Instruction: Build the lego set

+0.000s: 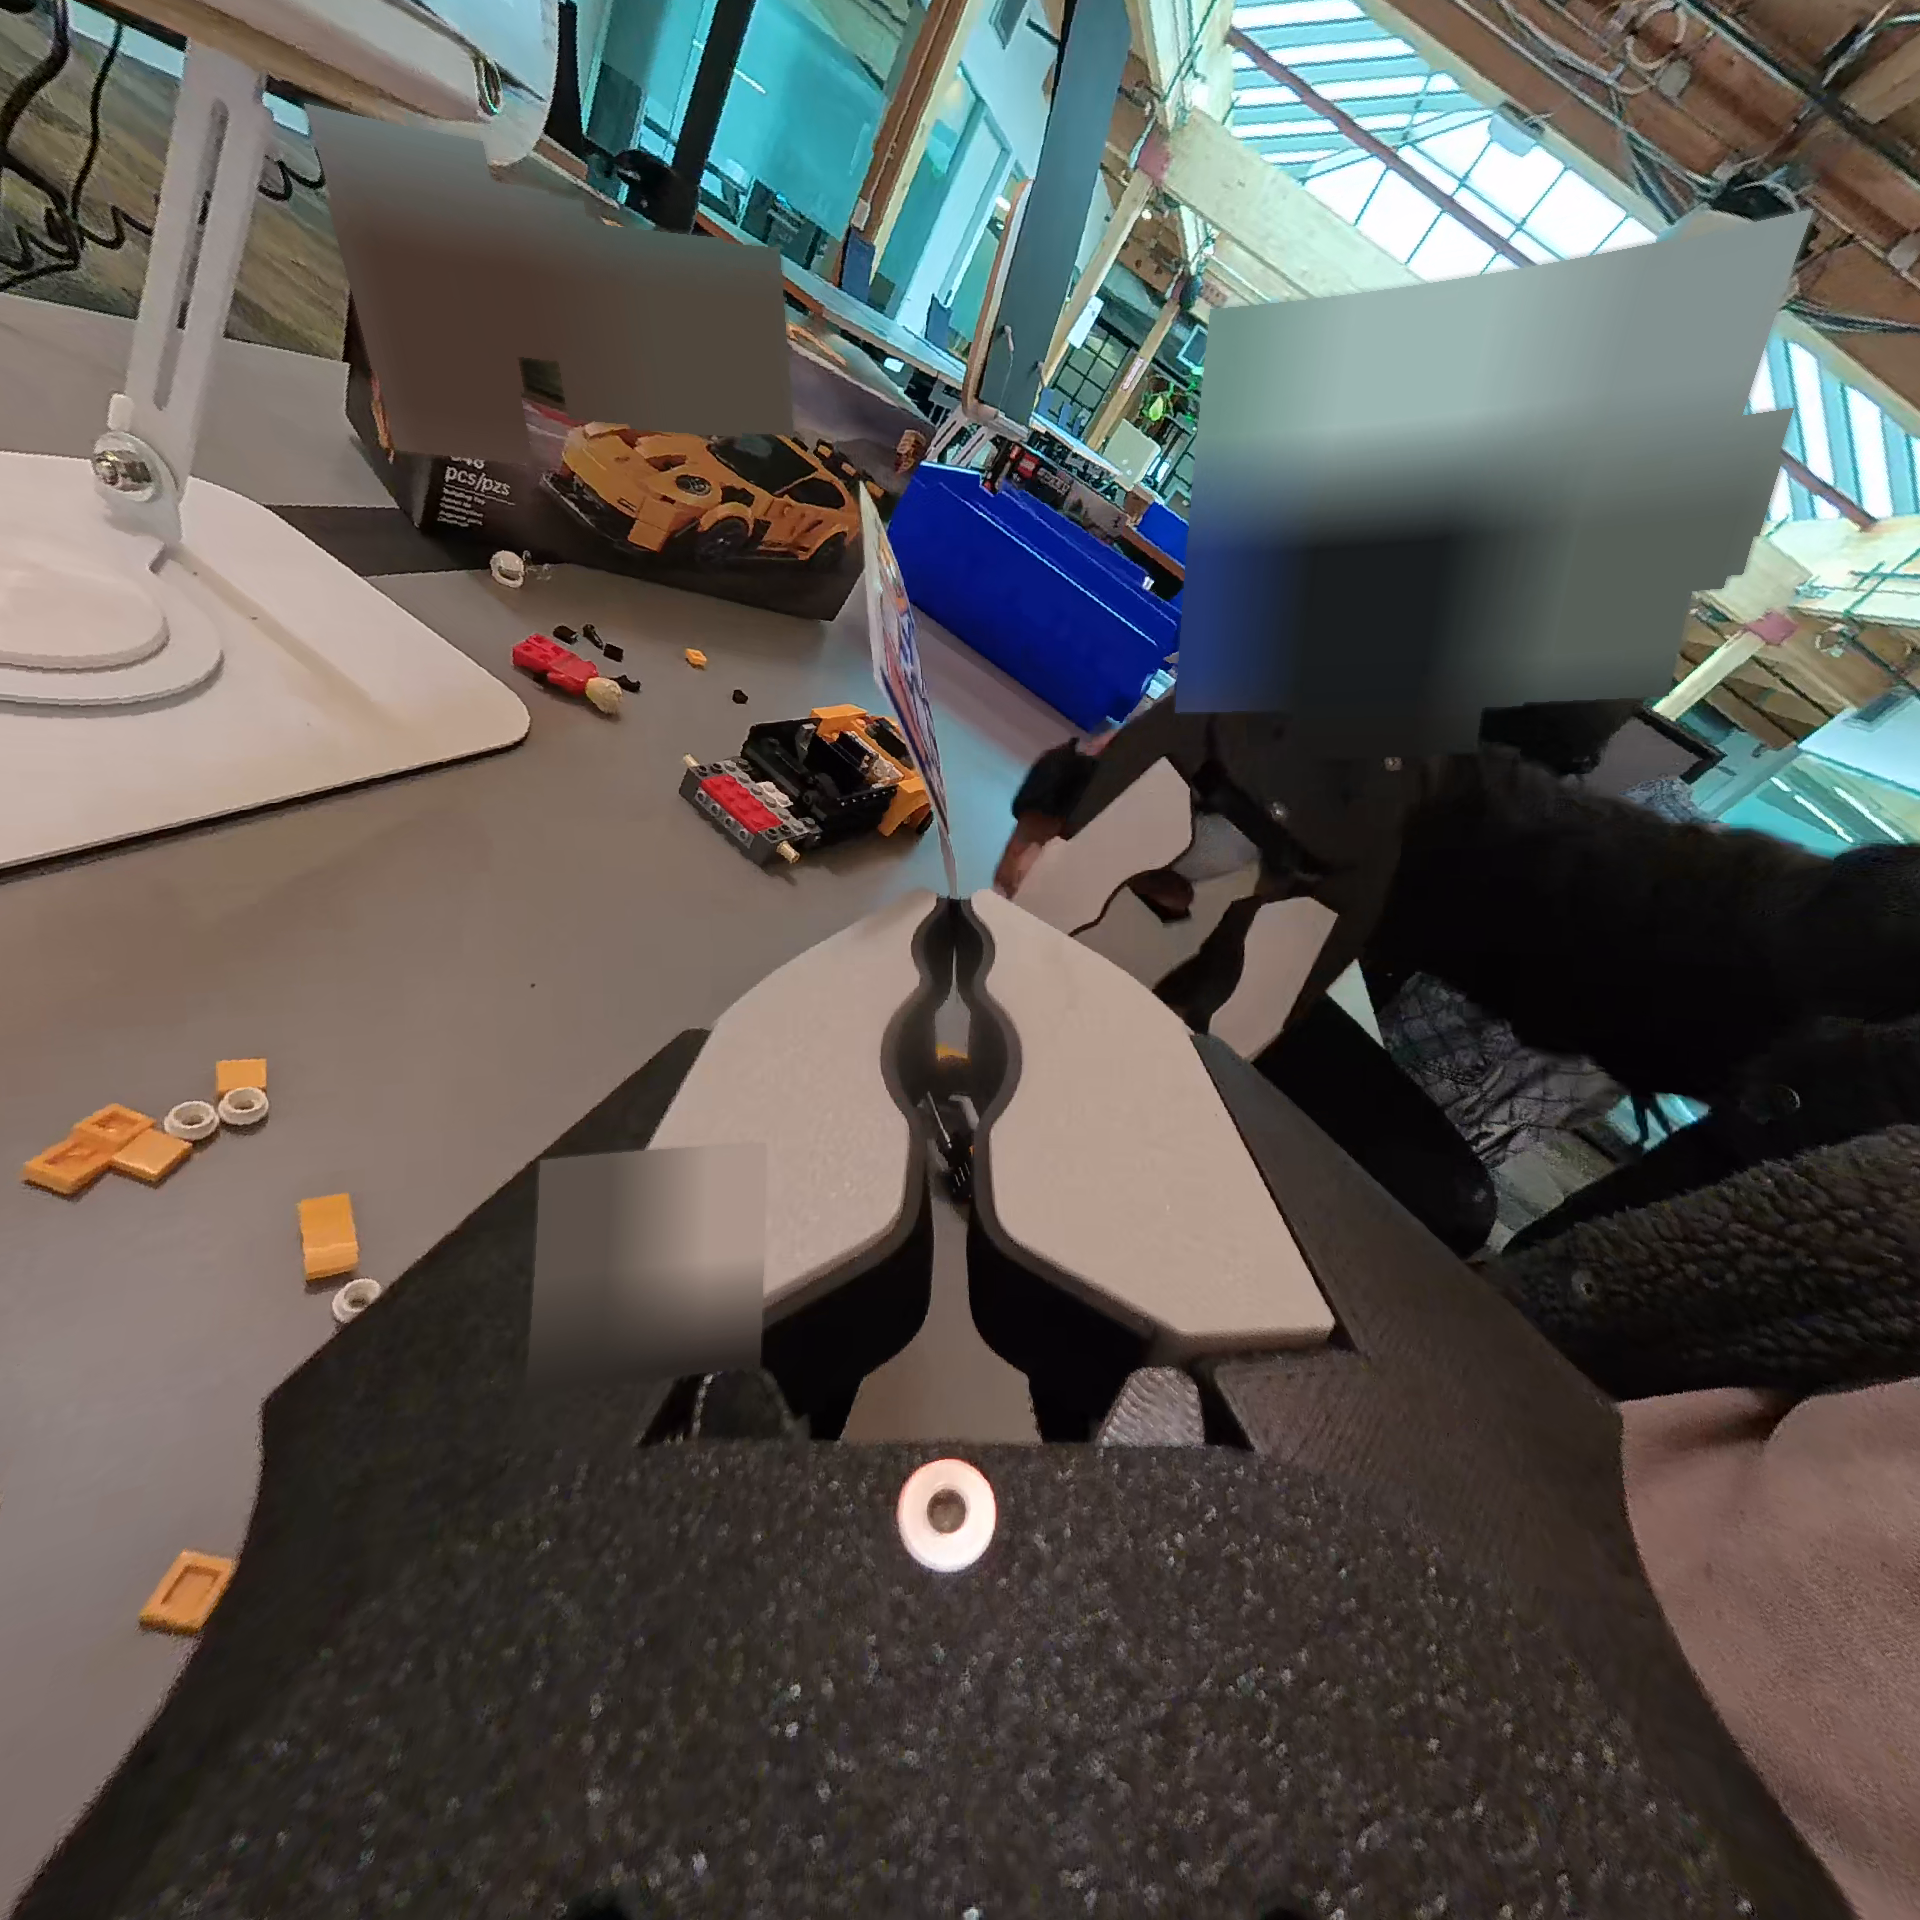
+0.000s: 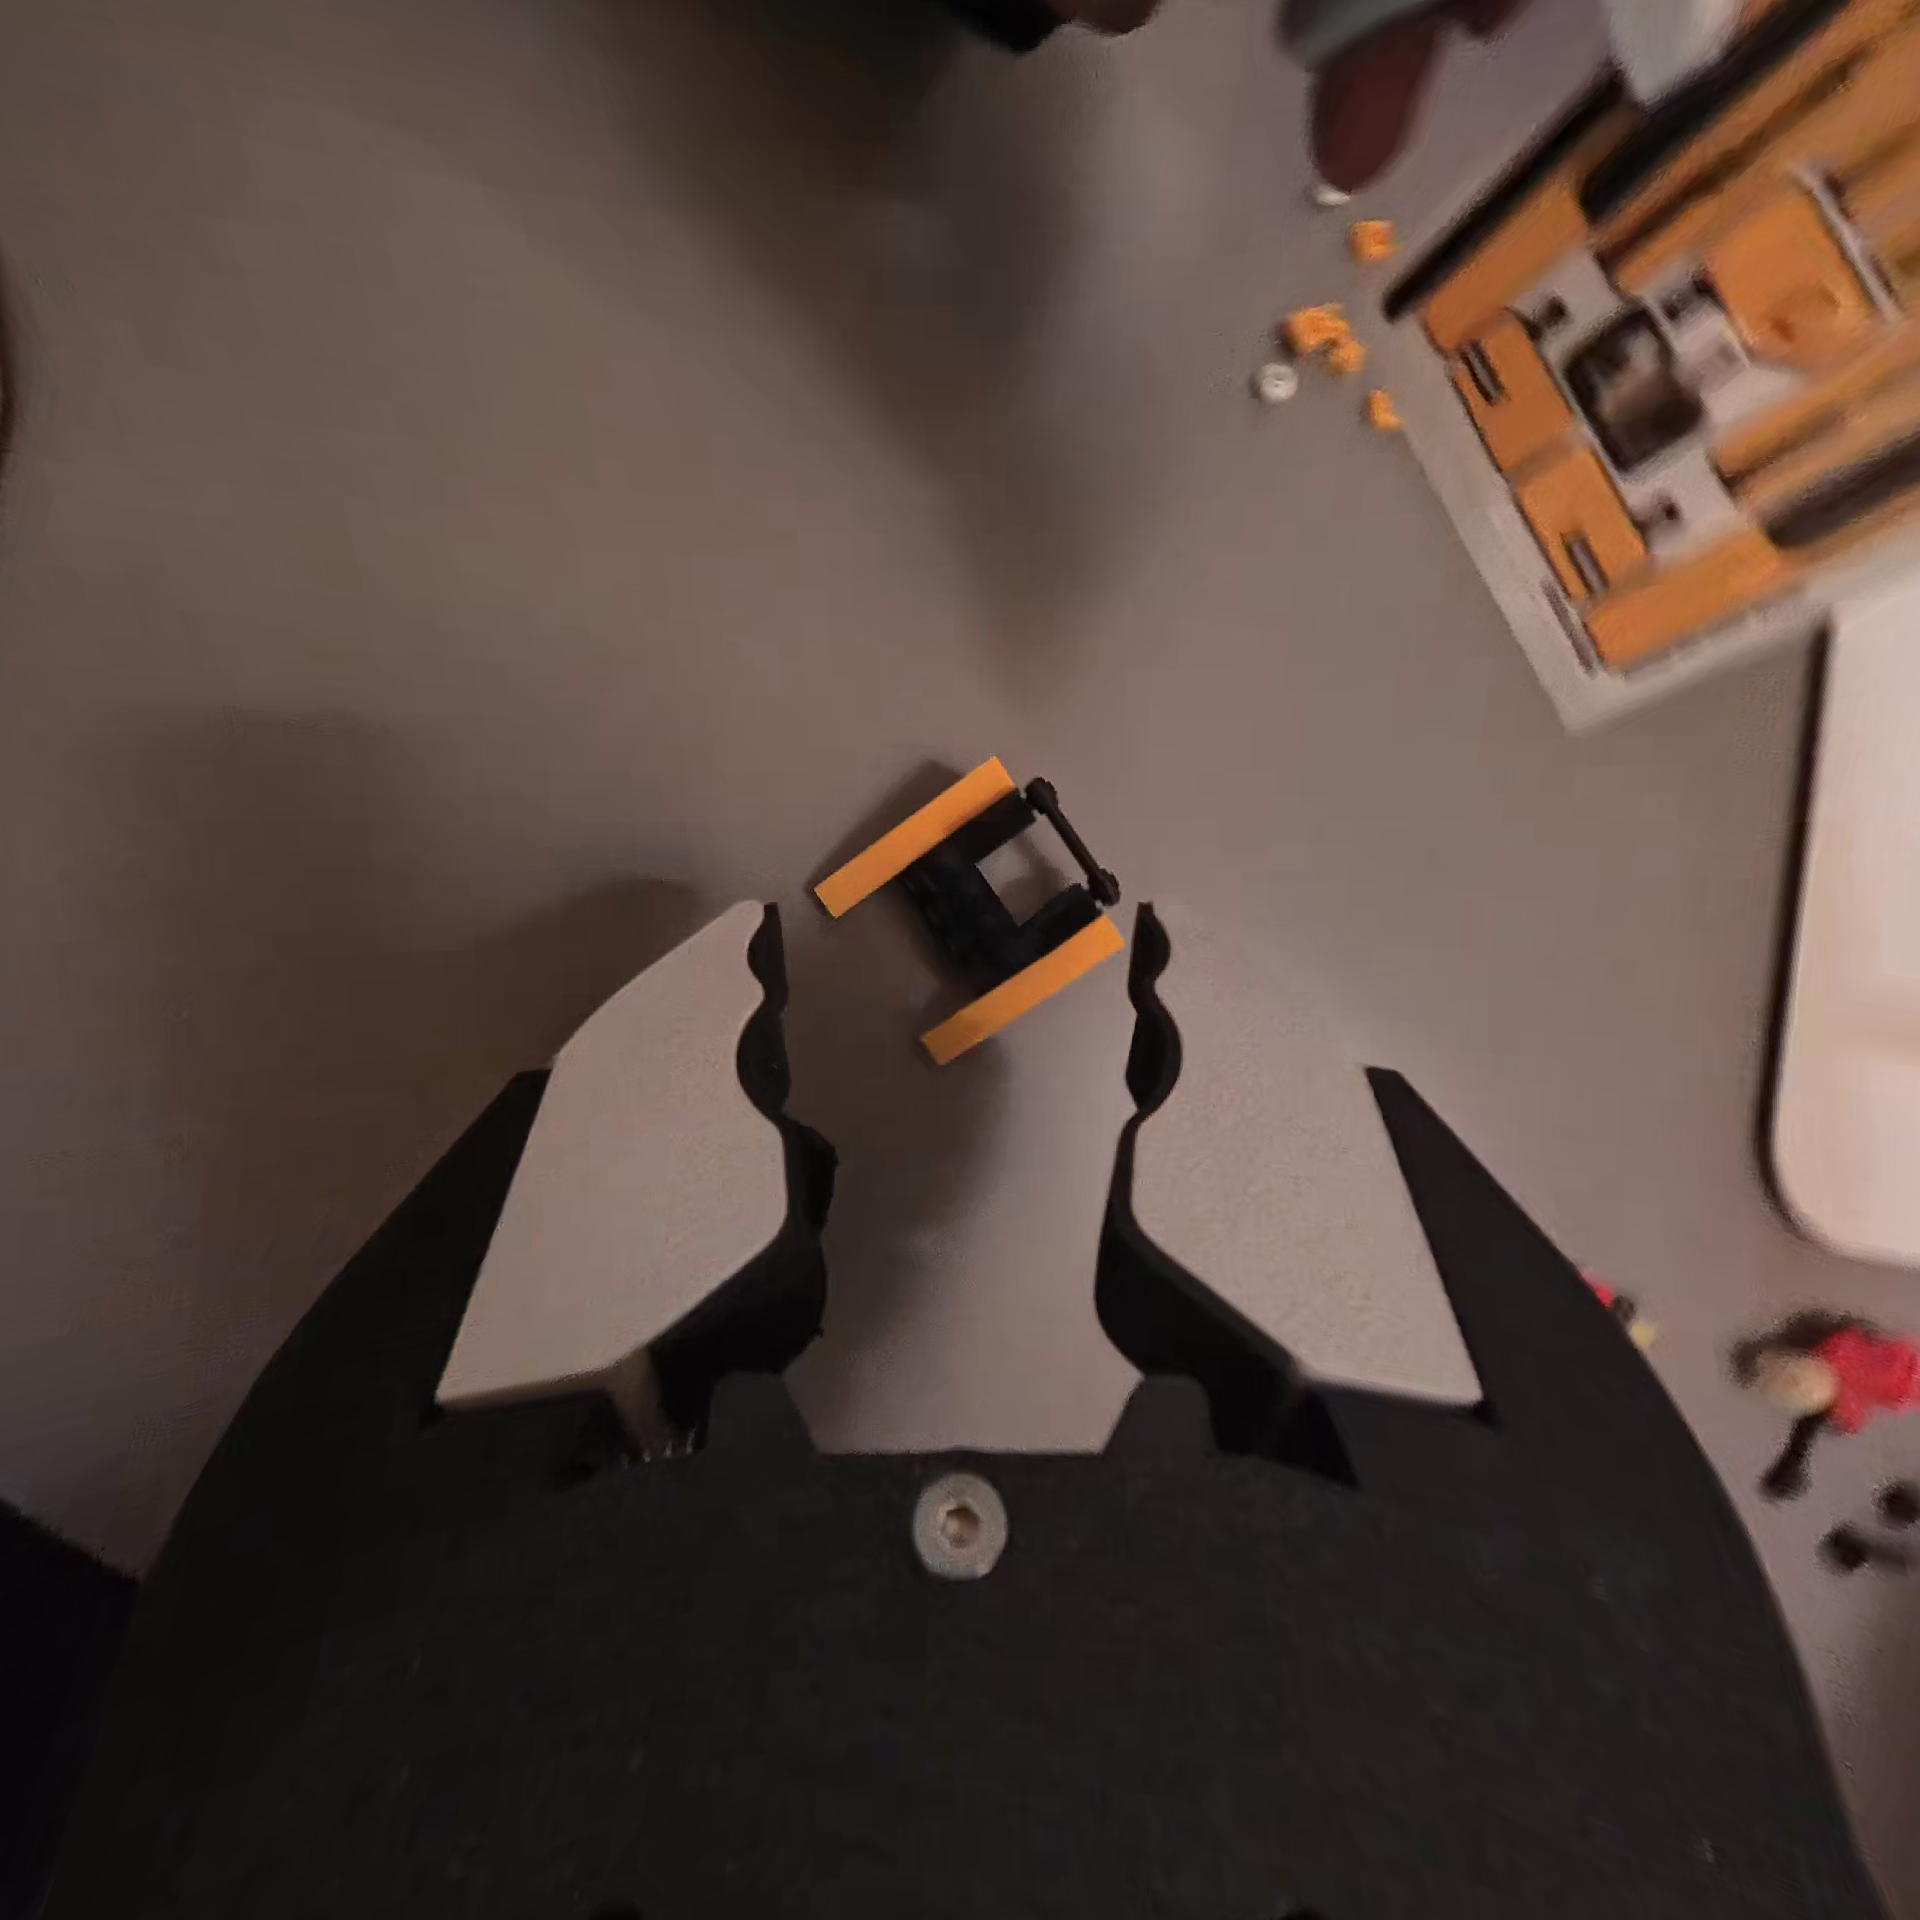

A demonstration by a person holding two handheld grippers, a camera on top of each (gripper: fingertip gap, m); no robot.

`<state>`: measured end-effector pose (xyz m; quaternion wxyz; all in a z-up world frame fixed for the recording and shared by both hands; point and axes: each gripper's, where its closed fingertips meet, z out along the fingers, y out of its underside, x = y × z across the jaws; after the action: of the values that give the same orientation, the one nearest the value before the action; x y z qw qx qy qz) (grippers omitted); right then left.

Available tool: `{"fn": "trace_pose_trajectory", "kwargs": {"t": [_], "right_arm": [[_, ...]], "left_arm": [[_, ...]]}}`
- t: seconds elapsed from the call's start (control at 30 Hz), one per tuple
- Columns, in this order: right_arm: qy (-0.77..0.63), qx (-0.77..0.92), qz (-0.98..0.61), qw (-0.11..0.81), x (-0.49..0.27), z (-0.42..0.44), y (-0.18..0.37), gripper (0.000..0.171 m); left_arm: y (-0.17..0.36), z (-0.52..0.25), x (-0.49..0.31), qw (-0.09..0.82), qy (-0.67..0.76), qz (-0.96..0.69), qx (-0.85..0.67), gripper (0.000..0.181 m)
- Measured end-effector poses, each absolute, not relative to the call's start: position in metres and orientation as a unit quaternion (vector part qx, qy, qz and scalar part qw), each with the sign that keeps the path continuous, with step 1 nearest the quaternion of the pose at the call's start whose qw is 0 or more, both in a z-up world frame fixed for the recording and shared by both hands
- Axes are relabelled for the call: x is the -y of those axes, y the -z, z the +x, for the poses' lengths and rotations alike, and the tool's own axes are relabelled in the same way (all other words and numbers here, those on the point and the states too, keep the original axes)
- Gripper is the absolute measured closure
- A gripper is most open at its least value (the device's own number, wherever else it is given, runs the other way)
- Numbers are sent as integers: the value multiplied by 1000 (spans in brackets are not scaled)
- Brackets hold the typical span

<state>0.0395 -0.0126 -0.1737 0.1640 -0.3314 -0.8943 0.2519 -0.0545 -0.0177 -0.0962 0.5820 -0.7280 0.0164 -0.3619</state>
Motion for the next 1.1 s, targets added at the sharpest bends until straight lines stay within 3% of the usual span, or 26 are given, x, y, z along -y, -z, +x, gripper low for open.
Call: {"fn": "trace_pose_trajectory", "kwargs": {"t": [0.17,0.3,0.43,0.57,0.9,1.03,1.1], "right_arm": [[-166,960,-209,83,12,35,207,89],[-192,945,-249,87,11,23,210,111],[-180,885,-415,109,0,18,210,129],[-201,822,-517,128,7,19,214,128],[-226,831,-483,158,3,26,198,104],[-233,839,-472,137,8,36,203,105],[-234,847,-456,142,10,33,208,115]], "left_arm": [[102,-55,18,576,365,-731,-19,181],[103,-53,18,561,399,-725,-8,181],[99,-51,20,549,444,-708,9,181],[97,-50,21,539,467,-701,17,181],[107,-51,19,531,459,-712,23,181],[109,-50,18,528,459,-714,22,181],[111,-49,18,526,459,-715,22,181]]}}
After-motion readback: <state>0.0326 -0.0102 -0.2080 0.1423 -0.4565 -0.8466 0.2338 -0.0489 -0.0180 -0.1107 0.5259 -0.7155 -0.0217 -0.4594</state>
